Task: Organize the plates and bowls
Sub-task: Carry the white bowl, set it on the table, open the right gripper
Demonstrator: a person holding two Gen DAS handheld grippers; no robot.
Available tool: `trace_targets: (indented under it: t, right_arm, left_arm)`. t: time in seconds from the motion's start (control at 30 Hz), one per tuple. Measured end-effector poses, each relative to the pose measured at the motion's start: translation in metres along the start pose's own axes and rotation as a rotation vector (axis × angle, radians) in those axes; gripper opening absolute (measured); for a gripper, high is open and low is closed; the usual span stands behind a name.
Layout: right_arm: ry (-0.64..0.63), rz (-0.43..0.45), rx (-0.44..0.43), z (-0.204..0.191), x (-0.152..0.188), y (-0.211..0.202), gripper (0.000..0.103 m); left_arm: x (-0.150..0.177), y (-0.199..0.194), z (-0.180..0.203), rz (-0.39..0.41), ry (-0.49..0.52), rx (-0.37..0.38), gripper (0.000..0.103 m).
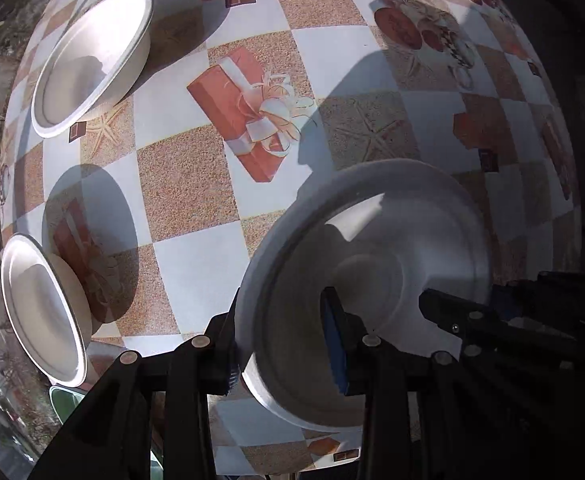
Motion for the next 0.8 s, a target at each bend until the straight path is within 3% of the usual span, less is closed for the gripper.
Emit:
trace_targets:
  t: [0.17,0.23,0.3,0.33,0.43,0.5,0.53,0.57,0.8]
  right_arm:
    - [0.049,0.027,0.069,0.041,0.042,-0.022,0.021]
    - [0.096,0.041,0.069,0.058,0.059,-0.029,0.022]
    - [0.143,0.058,0.054,0.078,0.075,-0.039,0.022]
    - [0.160,0.065,0.063,0.085,0.079,-0.041,0.022]
    - [0.192,0.096,0.092,0.095,0.089,-0.049,0.022]
    - [0.210,0.122,0.094,0.100,0.089,-0.053,0.039]
    - [0.213,0.139,0.102,0.092,0.090,-0.051,0.073]
    - [0.211,0.166,0.114,0.090,0.090,-0.055,0.089]
    - [0.185,0.245,0.165,0.072,0.084,-0.083,0.088]
  left_arm:
    - [0.015,-0.019,0.058,0.071,0.100,0.064,0.041]
    - [0.018,-0.024,0.069,0.098,0.115,0.070,0.049]
    - [0.022,-0.027,0.071,0.110,0.120,0.047,0.075]
    - [0.026,-0.030,0.067,0.126,0.112,0.037,0.080]
    - [0.034,-0.039,0.059,0.158,0.079,0.052,0.081]
    - [0.044,-0.041,0.046,0.160,0.062,0.066,0.081]
    - [0.050,-0.042,0.040,0.162,0.056,0.064,0.081]
    - [0.057,-0.042,0.034,0.162,0.050,0.056,0.081]
    - [0.099,-0.030,-0.019,0.101,-0.073,0.041,0.081]
Point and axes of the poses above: each gripper's, at about its wrist camera, not at the fingertips, and y roughly the way its jaws point, z to its right, x to its underside, the point moved 7 cm from there along y, roughly the way its jaws point, and after that the axes turned 15 degrees about -x, right-handed, at the moved point
